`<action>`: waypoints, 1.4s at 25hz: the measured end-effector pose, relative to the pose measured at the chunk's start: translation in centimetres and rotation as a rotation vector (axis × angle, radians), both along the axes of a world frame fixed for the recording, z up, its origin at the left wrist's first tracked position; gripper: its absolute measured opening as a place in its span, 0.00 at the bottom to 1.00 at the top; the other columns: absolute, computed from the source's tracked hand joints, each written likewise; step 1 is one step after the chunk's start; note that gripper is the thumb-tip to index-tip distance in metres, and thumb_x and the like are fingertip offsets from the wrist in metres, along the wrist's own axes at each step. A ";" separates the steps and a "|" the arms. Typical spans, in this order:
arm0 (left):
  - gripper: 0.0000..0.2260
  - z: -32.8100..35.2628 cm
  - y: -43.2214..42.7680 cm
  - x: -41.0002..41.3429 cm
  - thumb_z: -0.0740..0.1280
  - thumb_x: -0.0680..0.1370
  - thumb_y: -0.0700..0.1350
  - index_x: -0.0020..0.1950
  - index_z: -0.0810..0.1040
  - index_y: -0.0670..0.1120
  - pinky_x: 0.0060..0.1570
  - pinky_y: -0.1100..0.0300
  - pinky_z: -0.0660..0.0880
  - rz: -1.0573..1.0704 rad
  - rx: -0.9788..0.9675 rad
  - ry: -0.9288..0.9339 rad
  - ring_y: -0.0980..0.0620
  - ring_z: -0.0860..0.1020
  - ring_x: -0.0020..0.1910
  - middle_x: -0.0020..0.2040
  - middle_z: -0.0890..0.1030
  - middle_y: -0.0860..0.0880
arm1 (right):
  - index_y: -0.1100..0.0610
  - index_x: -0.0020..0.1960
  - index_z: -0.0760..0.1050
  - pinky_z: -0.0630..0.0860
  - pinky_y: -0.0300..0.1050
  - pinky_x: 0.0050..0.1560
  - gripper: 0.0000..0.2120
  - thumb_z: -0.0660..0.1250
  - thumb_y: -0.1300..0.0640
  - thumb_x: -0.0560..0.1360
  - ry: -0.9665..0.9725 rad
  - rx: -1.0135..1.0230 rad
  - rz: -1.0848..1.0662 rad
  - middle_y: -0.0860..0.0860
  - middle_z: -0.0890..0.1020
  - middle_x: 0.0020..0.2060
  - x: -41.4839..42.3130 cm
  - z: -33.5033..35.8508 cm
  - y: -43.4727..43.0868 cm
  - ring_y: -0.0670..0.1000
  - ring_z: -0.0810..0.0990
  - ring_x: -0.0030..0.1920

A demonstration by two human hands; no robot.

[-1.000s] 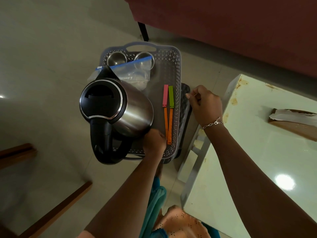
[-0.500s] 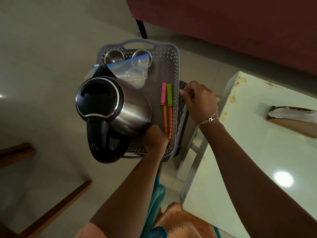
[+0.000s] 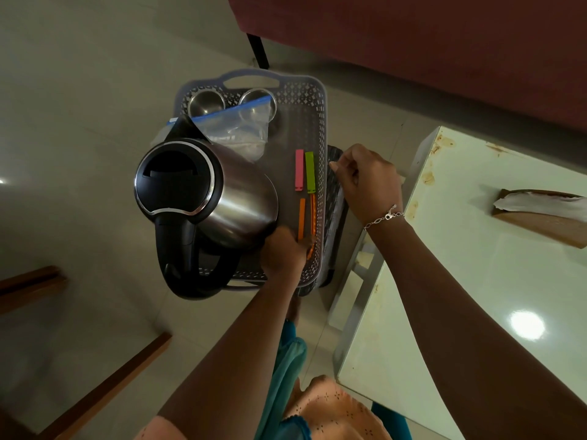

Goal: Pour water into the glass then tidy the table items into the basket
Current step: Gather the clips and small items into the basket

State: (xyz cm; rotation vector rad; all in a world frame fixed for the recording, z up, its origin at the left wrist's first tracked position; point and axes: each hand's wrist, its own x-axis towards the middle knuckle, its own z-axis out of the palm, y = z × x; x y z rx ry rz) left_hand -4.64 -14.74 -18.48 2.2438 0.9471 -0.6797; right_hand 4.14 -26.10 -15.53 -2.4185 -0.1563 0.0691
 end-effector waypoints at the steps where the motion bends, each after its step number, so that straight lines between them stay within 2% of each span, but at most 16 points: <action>1: 0.13 0.0 -0.1 0.1 0.68 0.74 0.51 0.50 0.75 0.42 0.41 0.58 0.70 -0.008 0.006 0.002 0.45 0.79 0.48 0.48 0.81 0.44 | 0.62 0.45 0.75 0.72 0.43 0.38 0.10 0.63 0.53 0.75 0.002 -0.003 0.002 0.58 0.81 0.39 -0.1 -0.1 -0.1 0.55 0.78 0.38; 5: 0.06 -0.2 0.1 0.2 0.66 0.76 0.43 0.50 0.76 0.43 0.42 0.58 0.71 -0.022 0.033 0.020 0.45 0.79 0.49 0.50 0.81 0.44 | 0.62 0.45 0.75 0.72 0.43 0.38 0.10 0.63 0.54 0.76 0.013 -0.003 -0.008 0.58 0.81 0.39 -0.3 -0.3 -0.5 0.55 0.78 0.38; 8: 0.06 -0.4 0.4 -0.1 0.67 0.75 0.44 0.50 0.76 0.43 0.43 0.56 0.71 -0.020 0.024 0.017 0.45 0.79 0.50 0.50 0.81 0.44 | 0.61 0.45 0.75 0.75 0.46 0.40 0.10 0.63 0.53 0.76 0.009 -0.011 -0.002 0.58 0.81 0.39 -0.4 -0.2 -0.6 0.55 0.78 0.38; 11: 0.06 0.2 0.5 -0.2 0.63 0.78 0.44 0.51 0.76 0.42 0.42 0.57 0.71 -0.050 0.055 -0.047 0.44 0.79 0.50 0.49 0.81 0.43 | 0.62 0.45 0.75 0.72 0.43 0.38 0.10 0.63 0.54 0.75 -0.024 -0.029 0.002 0.58 0.80 0.40 -0.4 0.0 -0.6 0.56 0.78 0.39; 13: 0.08 1.1 0.2 -0.6 0.59 0.79 0.42 0.52 0.75 0.42 0.42 0.57 0.73 -0.129 0.130 -0.197 0.44 0.79 0.49 0.49 0.80 0.42 | 0.63 0.47 0.75 0.74 0.45 0.39 0.09 0.64 0.56 0.75 -0.097 -0.080 0.016 0.60 0.80 0.44 -0.5 0.2 -0.6 0.59 0.78 0.42; 15: 0.11 1.8 -0.2 -1.2 0.57 0.79 0.42 0.56 0.75 0.40 0.44 0.56 0.76 -0.302 0.233 -0.472 0.45 0.78 0.50 0.51 0.79 0.41 | 0.63 0.51 0.76 0.78 0.52 0.43 0.11 0.67 0.58 0.72 -0.190 -0.183 0.061 0.62 0.80 0.49 -0.9 0.2 -0.7 0.63 0.78 0.49; 17: 0.16 2.0 -0.8 -1.3 0.55 0.80 0.45 0.63 0.71 0.39 0.55 0.51 0.76 -0.501 0.338 -0.689 0.42 0.73 0.59 0.57 0.76 0.39 | 0.62 0.59 0.73 0.76 0.59 0.53 0.18 0.69 0.57 0.71 -0.216 -0.286 0.100 0.63 0.76 0.59 -1.4 0.3 -1.3 0.66 0.74 0.61; 18: 0.19 2.1 -1.2 -1.1 0.53 0.80 0.48 0.66 0.68 0.38 0.63 0.48 0.71 -0.577 0.375 -0.714 0.40 0.68 0.66 0.63 0.73 0.38 | 0.61 0.63 0.70 0.72 0.60 0.58 0.22 0.69 0.56 0.71 -0.202 -0.324 0.117 0.64 0.72 0.64 -1.7 0.3 -1.8 0.66 0.69 0.65; 20: 0.25 2.5 -2.5 -0.5 0.50 0.81 0.53 0.72 0.59 0.38 0.72 0.46 0.58 -0.682 0.467 -0.667 0.39 0.55 0.73 0.73 0.63 0.37 | 0.61 0.68 0.64 0.62 0.60 0.67 0.26 0.66 0.54 0.73 -0.179 -0.365 0.126 0.63 0.64 0.70 -2.4 0.4 -3.3 0.64 0.60 0.71; 23: 0.30 3.2 -6.0 0.0 0.52 0.79 0.57 0.75 0.52 0.40 0.73 0.45 0.50 -0.749 0.557 -0.587 0.40 0.51 0.75 0.75 0.56 0.37 | 0.60 0.72 0.58 0.53 0.57 0.70 0.29 0.64 0.52 0.75 -0.164 -0.395 0.096 0.63 0.58 0.73 -4.1 0.5 -6.6 0.64 0.55 0.73; 27: 0.31 3.0 -13.3 -1.4 0.51 0.79 0.59 0.74 0.53 0.39 0.72 0.45 0.51 -0.932 0.608 -0.597 0.40 0.54 0.74 0.74 0.58 0.37 | 0.59 0.73 0.55 0.50 0.56 0.70 0.31 0.63 0.51 0.75 -0.136 -0.478 -0.004 0.63 0.57 0.73 -7.4 0.3 -13.8 0.64 0.54 0.73; 30: 0.31 2.9 -19.2 -2.7 0.51 0.78 0.59 0.74 0.55 0.40 0.72 0.45 0.51 -1.002 0.557 -0.619 0.40 0.55 0.74 0.74 0.59 0.38 | 0.59 0.72 0.55 0.52 0.56 0.69 0.32 0.64 0.51 0.74 -0.137 -0.558 -0.101 0.63 0.59 0.72 -10.2 0.3 -20.1 0.64 0.57 0.72; 35: 0.32 3.4 -28.8 -4.7 0.47 0.78 0.60 0.74 0.56 0.40 0.71 0.44 0.52 -1.170 0.466 -0.642 0.40 0.56 0.74 0.74 0.59 0.38 | 0.59 0.72 0.56 0.53 0.57 0.69 0.32 0.65 0.51 0.74 -0.081 -0.620 -0.263 0.64 0.60 0.72 -14.9 1.0 -30.5 0.64 0.58 0.72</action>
